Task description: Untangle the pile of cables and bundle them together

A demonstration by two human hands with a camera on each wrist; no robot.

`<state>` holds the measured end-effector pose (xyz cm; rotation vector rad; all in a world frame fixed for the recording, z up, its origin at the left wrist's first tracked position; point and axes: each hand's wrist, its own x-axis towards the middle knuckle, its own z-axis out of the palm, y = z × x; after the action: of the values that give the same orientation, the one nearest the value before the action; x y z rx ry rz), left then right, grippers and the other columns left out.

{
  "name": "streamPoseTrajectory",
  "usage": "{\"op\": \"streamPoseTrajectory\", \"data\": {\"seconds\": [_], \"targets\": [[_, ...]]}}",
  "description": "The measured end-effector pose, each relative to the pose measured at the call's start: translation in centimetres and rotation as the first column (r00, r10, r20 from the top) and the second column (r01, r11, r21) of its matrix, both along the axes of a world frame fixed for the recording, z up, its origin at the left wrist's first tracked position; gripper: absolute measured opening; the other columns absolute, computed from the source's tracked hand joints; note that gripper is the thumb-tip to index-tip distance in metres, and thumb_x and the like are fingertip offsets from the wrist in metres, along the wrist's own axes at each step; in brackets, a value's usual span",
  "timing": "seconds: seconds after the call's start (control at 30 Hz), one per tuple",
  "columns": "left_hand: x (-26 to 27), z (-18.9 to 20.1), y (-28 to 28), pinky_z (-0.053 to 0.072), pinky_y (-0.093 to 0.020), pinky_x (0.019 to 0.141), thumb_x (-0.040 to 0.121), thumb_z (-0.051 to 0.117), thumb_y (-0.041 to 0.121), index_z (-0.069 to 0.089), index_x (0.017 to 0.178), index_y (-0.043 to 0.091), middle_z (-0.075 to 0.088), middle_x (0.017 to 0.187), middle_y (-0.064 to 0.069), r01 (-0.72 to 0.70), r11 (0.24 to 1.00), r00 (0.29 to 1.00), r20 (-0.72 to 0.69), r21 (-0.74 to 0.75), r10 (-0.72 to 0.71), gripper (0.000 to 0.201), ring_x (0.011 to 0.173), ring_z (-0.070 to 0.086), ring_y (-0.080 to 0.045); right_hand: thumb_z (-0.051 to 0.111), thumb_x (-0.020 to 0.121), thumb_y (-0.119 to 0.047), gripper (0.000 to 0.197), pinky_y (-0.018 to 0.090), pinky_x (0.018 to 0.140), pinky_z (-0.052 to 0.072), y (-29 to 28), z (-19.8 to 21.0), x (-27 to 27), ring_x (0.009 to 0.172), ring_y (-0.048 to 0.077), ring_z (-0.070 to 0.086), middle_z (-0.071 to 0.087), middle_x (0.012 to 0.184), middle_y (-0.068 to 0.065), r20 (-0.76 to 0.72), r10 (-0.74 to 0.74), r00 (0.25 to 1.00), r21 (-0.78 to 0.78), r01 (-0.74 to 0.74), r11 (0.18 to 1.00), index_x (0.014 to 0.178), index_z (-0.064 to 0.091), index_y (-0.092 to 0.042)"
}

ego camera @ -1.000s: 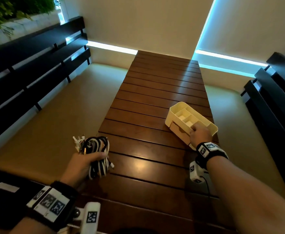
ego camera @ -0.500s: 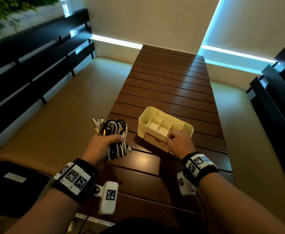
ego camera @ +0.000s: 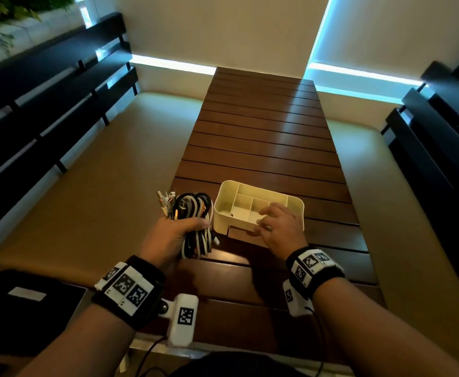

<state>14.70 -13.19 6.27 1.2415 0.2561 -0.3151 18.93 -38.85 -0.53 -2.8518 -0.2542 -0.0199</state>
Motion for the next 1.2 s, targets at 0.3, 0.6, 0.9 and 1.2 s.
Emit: {"op": "streamPoseTrajectory", "data": {"seconds": [0.3, 0.6, 0.9, 1.2], "targets": [[-1.4, -0.6, 1.0, 0.056, -0.055, 0.077, 0.068, 0.079, 0.009, 0.064, 0.109, -0.004, 0.067, 0.101, -0.028, 0.017, 1.000, 1.000, -0.010, -0.011, -0.018, 0.046, 0.084, 0.067, -0.040, 0.067, 0.081, -0.058, 0.062, 0.050, 0.118, 0.023, 0.0, 1.1, -3.9, 0.146, 0.018, 0.023, 0.029, 0.157, -0.008, 0.082, 0.017, 0.996, 0.085, -0.024, 0.996, 0.137, 0.051, -0.037], [-2.9, 0.0, 1.3, 0.058, -0.048, 0.071, 0.071, 0.073, 0.010, 0.065, 0.102, -0.001, 0.071, 0.087, -0.022, 0.052, 0.999, 0.998, 0.017, 0.001, -0.052, 0.034, 0.074, 0.071, -0.034, 0.053, 0.082, -0.074, 0.082, 0.054, 0.111, 0.038, -1.1, 0.0, -3.5, 0.150, 0.022, 0.017, -0.002, 0.164, -0.016, -0.220, -0.164, 0.962, 0.125, 0.195, 0.973, 0.151, 0.028, -0.038], [-3.3, -0.4, 2.1, 0.058, -0.045, 0.073, 0.083, 0.065, 0.003, 0.070, 0.094, 0.001, 0.073, 0.083, -0.021, 0.038, 0.998, 0.999, 0.011, 0.046, -0.038, 0.013, 0.073, 0.071, -0.032, 0.061, 0.088, -0.037, 0.025, 0.045, 0.077, 0.055, -0.8, -1.9, -7.4, 0.090, 0.014, 0.053, 0.059, 0.100, -0.002, 0.313, -0.155, 0.937, 0.342, 0.041, 0.939, 0.097, 0.071, -0.016], [-2.7, -0.4, 1.7, 0.058, -0.046, 0.075, 0.081, 0.068, 0.005, 0.067, 0.100, -0.007, 0.072, 0.087, -0.024, 0.041, 0.997, 0.999, -0.005, 0.070, -0.041, 0.022, 0.076, 0.071, -0.036, 0.068, 0.083, -0.024, 0.010, 0.040, 0.073, 0.050, -0.2, -1.6, -7.1, 0.083, 0.015, 0.057, 0.064, 0.089, -0.005, 0.400, -0.010, 0.916, 0.190, -0.073, 0.979, 0.090, 0.072, -0.019]]}}
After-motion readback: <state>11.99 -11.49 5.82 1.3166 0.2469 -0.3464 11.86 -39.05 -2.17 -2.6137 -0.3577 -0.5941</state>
